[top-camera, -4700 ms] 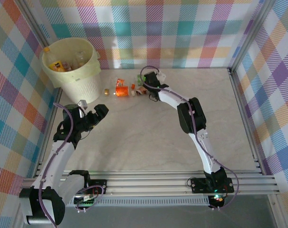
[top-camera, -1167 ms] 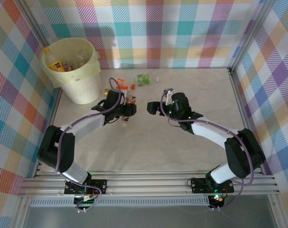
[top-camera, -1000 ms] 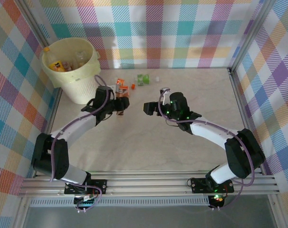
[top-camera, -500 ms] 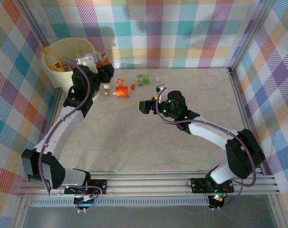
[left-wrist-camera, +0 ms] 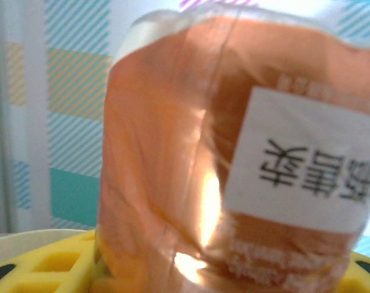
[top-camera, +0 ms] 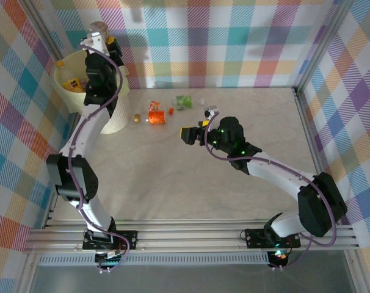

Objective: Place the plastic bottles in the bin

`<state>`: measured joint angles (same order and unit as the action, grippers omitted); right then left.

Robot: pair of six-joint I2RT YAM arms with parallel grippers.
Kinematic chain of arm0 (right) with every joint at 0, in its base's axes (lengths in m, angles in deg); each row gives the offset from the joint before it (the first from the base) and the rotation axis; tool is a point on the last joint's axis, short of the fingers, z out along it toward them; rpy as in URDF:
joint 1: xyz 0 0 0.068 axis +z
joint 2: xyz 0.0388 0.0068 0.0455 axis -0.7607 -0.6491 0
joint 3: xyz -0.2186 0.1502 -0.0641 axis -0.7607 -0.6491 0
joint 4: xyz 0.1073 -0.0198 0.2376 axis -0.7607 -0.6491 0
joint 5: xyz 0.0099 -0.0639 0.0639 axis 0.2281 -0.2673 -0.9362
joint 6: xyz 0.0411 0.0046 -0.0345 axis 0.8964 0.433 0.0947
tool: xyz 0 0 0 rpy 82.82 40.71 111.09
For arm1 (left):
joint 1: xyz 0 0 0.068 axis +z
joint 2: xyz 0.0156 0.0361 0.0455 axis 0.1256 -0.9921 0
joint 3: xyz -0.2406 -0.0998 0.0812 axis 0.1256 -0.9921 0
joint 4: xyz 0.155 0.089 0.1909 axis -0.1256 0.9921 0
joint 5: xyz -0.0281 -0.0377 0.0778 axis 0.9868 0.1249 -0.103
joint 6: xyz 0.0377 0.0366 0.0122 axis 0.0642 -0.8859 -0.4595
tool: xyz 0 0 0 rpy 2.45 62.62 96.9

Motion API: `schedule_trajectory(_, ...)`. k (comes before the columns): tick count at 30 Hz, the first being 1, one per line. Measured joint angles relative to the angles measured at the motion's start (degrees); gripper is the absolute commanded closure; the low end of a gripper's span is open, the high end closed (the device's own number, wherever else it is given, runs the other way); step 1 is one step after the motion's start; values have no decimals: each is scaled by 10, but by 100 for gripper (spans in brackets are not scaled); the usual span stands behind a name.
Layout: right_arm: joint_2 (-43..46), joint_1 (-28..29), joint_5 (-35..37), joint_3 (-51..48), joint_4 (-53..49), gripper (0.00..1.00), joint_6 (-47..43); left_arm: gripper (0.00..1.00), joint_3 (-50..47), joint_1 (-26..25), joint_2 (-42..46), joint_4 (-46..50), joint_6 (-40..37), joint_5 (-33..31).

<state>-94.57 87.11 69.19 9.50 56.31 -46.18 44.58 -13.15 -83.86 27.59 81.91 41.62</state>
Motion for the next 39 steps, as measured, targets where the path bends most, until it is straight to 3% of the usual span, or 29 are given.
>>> schedule_trajectory(11, 0, 0, 15, -7, -9, 0, -14, 49, 238, 59, -200, 10, -16, -90)
schedule_trajectory(22, -17, 0, 26, -6, -9, 0, -41, 49, 326, 90, -279, 54, -38, -124)
schedule_trajectory(25, -27, 0, 26, -5, -11, 0, -45, 42, 337, 91, -288, 62, -47, -138)
schedule_trajectory(30, -28, 0, 26, 1, -12, 0, -49, 22, 365, 98, -299, 87, -55, -161)
schedule_trajectory(39, -27, 0, 26, 6, -13, 0, -49, 15, 378, 104, -298, 137, -18, -184)
